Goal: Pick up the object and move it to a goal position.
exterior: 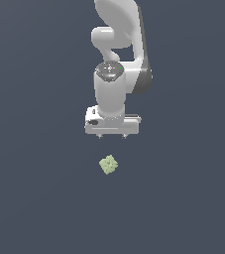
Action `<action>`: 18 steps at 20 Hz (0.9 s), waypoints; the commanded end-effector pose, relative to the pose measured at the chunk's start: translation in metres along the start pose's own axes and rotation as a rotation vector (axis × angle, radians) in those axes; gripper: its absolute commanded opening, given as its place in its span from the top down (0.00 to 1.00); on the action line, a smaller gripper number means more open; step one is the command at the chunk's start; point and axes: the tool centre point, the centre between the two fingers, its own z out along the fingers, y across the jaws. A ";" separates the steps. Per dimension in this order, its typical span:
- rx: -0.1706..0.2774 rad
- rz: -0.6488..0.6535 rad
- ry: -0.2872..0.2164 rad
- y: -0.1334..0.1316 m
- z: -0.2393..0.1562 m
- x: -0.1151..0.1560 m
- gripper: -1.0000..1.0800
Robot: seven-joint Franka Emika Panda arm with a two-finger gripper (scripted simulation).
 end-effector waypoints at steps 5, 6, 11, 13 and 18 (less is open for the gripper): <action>0.000 -0.021 0.007 -0.006 -0.004 0.003 0.04; 0.000 -0.032 0.010 -0.009 -0.006 0.004 0.04; 0.000 -0.075 0.024 -0.022 -0.013 0.009 0.04; 0.000 -0.074 0.024 -0.022 -0.013 0.009 0.04; 0.000 -0.080 0.023 -0.021 -0.011 0.010 0.04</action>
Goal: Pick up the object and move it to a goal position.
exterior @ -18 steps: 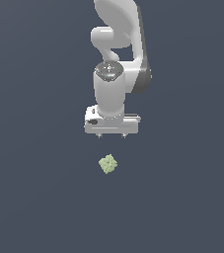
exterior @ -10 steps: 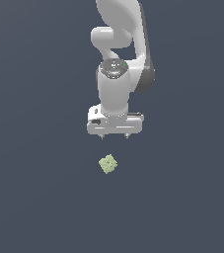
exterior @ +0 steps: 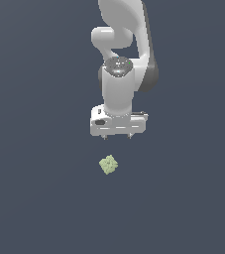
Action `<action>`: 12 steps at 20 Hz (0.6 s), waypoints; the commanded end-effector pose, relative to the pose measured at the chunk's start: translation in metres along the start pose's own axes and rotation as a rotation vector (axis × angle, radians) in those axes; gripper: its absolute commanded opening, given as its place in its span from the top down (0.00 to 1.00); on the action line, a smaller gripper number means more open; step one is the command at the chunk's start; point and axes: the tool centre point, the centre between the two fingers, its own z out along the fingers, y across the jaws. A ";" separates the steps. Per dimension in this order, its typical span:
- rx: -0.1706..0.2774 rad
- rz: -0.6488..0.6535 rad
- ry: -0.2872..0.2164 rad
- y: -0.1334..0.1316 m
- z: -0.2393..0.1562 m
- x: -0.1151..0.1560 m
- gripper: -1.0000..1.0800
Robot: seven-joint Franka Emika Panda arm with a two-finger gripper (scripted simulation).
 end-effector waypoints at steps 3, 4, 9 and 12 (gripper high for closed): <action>-0.002 -0.025 -0.002 0.002 0.003 0.002 0.04; -0.003 -0.034 -0.002 0.002 0.005 0.003 0.04; -0.007 -0.101 -0.007 0.007 0.014 0.010 0.04; -0.010 -0.157 -0.011 0.011 0.021 0.015 0.04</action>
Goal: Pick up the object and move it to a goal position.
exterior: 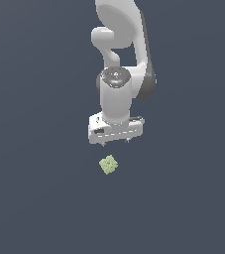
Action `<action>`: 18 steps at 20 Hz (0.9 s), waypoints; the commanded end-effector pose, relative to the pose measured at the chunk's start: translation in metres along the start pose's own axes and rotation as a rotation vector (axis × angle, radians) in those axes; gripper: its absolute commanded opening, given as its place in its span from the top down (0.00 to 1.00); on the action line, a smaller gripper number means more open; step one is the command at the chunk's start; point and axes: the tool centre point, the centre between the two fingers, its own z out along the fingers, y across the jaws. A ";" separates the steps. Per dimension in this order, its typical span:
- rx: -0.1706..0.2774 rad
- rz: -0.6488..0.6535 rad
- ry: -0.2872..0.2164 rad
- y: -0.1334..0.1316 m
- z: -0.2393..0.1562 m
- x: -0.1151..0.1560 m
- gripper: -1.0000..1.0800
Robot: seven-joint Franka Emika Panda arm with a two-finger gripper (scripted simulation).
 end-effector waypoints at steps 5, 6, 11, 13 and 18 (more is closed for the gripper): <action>-0.006 -0.146 -0.011 0.012 0.021 0.012 0.04; -0.006 -0.173 -0.012 0.015 0.025 0.014 0.04; -0.007 -0.290 -0.020 0.025 0.043 0.022 0.04; -0.007 -0.327 -0.023 0.028 0.049 0.024 0.04; -0.007 -0.396 -0.027 0.035 0.060 0.028 0.04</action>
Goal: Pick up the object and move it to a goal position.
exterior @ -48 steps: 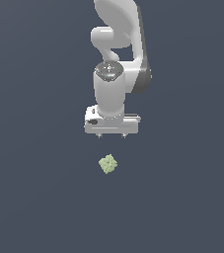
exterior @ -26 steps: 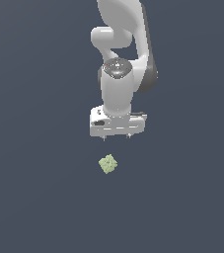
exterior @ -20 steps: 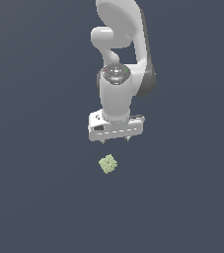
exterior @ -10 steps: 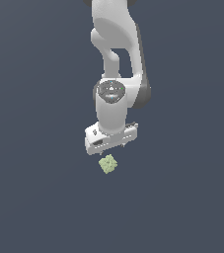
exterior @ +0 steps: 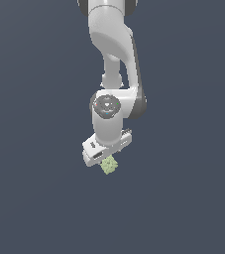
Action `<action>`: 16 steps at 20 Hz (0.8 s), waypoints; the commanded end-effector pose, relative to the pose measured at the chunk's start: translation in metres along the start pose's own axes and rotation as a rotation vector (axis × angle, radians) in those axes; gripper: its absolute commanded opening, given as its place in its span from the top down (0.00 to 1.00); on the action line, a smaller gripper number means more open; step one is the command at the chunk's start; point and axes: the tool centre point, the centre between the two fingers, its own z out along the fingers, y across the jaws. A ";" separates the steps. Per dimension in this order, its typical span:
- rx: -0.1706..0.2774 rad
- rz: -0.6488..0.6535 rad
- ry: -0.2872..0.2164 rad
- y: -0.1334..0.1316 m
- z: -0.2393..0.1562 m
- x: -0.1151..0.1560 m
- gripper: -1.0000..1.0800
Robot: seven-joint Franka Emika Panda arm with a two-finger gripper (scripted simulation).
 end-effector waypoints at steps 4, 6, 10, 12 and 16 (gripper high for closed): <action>0.000 -0.053 -0.002 0.005 0.008 0.002 0.04; 0.001 -0.061 -0.003 0.006 0.009 0.002 0.04; 0.001 -0.059 -0.003 0.006 0.010 0.001 0.04; 0.001 -0.059 -0.003 0.006 0.013 0.001 0.04; 0.001 -0.061 -0.003 0.006 0.029 0.001 0.04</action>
